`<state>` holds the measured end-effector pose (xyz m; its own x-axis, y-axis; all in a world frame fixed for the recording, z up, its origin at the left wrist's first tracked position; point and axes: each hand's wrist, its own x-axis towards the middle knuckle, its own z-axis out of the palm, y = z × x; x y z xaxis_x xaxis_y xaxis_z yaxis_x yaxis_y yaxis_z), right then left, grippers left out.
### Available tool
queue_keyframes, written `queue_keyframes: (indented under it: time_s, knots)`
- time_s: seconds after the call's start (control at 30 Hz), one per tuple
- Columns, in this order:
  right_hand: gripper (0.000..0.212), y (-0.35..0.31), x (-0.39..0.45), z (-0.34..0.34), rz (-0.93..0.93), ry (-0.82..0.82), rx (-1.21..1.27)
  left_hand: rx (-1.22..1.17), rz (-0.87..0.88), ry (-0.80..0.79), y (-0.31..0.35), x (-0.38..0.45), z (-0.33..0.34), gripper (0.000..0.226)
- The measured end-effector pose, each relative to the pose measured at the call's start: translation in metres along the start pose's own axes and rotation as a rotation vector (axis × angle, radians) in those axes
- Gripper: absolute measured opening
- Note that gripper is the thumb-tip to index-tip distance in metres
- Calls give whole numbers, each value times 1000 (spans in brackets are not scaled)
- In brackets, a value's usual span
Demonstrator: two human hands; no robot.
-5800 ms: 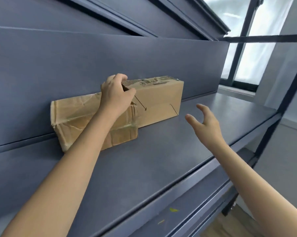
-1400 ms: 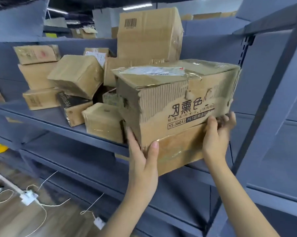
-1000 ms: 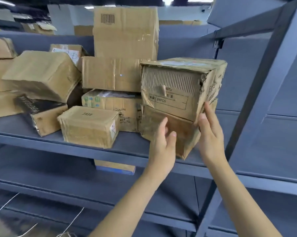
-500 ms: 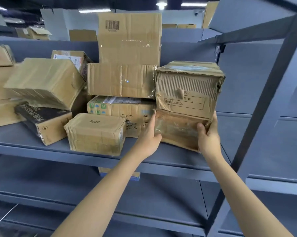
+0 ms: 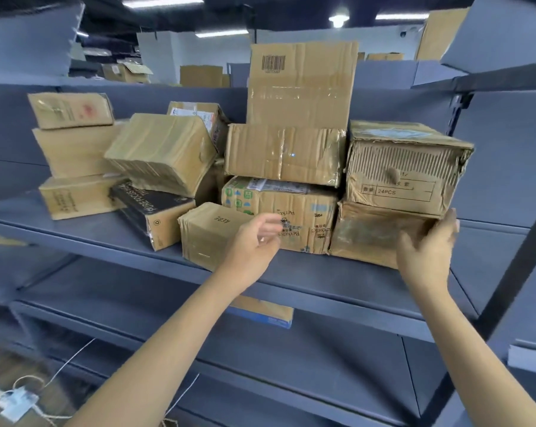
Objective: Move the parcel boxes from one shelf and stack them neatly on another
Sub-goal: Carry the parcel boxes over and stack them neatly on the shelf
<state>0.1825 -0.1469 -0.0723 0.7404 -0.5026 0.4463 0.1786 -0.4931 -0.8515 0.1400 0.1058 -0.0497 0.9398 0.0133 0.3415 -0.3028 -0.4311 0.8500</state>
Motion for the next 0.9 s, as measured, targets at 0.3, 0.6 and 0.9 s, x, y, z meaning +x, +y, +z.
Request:
queue_keyframes:
  time_s: [0.3,0.6,0.9]
  knots:
    - [55,-64,-62,35,-478,11,28,64,7,139,-18,-32,-76,33]
    - [52,-92,-110,94,-541,-212,27,119,10,286,-54,-55,-143,35]
    - [47,-121,-59,125,-604,-190,89,241,84,257,-62,7,-138,43]
